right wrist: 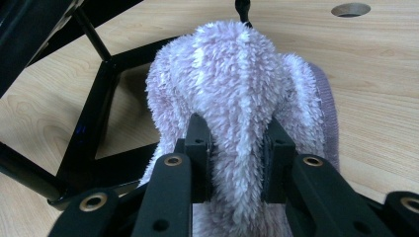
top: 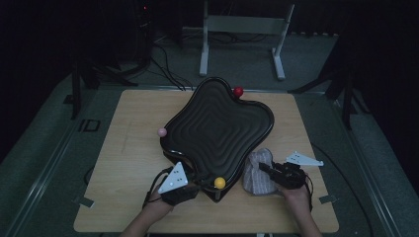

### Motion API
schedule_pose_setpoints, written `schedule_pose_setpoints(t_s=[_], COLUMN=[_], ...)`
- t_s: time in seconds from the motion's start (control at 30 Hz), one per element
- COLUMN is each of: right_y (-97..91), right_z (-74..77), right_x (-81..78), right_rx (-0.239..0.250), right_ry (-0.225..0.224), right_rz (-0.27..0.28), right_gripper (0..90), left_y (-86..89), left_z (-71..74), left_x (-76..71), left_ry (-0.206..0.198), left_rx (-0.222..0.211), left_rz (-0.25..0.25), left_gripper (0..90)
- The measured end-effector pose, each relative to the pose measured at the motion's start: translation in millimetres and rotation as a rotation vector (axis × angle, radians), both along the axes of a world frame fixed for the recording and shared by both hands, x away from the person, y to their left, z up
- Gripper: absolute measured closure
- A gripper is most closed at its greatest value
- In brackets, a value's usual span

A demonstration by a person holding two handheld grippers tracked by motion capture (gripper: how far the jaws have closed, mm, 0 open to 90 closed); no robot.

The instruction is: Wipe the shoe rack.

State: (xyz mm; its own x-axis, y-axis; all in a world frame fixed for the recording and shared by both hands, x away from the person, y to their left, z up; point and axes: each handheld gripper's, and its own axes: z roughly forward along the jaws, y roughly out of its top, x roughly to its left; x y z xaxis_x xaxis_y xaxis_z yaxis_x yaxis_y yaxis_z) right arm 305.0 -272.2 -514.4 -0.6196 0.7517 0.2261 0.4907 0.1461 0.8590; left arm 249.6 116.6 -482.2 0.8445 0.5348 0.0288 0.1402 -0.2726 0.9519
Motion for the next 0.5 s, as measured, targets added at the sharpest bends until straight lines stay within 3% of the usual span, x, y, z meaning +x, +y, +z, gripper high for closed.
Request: schedule_pose_setpoints(t_s=[0.03,0.07,0.1,0.17,0.27,0.37,0.5], right_y=[-0.3,-0.3,-0.6,-1.3,-0.7,-0.3,-0.5], right_z=[0.1,0.1,0.3,0.4,0.6,0.5,1.0], right_x=[-0.1,-0.1,-0.1,0.2,0.1,0.2,-0.7], right_rx=[0.000,0.000,0.000,0.003,0.002,0.002,0.002], right_ry=[-0.001,-0.001,-0.001,-0.001,0.000,0.002,0.000], right_rz=[0.000,0.000,-0.001,-0.003,-0.002,-0.001,-0.001], right_gripper=[71.3,71.3,71.3,71.3,71.3,71.3,71.3], left_y=[8.6,8.6,28.4,49.9,71.0,86.1,93.1], left_z=[3.7,3.7,11.7,17.9,21.2,20.1,12.3], left_x=[2.7,2.7,10.2,19.9,33.1,48.3,68.3], left_ry=[-0.013,-0.013,-0.034,-0.058,-0.081,-0.076,-0.060], left_rx=[-0.009,-0.009,-0.032,-0.044,-0.029,-0.029,-0.007], left_rz=[0.034,0.034,0.105,0.199,0.293,0.355,0.404], left_gripper=[71.1,68.5,68.5,60.8,55.2,53.5,48.7])
